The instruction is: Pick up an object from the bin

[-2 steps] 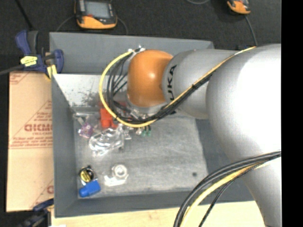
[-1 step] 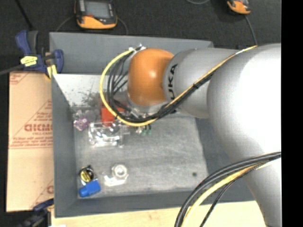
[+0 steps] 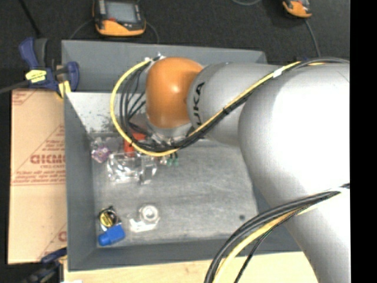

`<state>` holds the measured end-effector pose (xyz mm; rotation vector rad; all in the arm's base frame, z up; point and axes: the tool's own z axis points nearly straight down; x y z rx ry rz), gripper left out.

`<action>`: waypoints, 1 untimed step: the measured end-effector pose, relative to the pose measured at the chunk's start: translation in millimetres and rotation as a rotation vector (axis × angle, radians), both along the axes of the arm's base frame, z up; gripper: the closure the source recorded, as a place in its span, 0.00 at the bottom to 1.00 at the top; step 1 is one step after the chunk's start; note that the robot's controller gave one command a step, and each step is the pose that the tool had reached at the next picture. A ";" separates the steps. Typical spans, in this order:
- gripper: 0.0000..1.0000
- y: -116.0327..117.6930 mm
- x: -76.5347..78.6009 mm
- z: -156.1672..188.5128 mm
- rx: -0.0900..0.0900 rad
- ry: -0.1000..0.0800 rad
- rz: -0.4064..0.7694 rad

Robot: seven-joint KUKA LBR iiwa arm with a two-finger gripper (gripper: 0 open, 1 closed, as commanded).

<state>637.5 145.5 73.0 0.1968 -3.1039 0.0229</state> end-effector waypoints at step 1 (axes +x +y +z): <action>1.00 3.6 -14.1 12.0 0.016 -0.033 0.023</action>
Offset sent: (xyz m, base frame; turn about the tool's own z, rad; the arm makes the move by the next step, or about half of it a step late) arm -0.0151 0.0063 0.0109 -0.0274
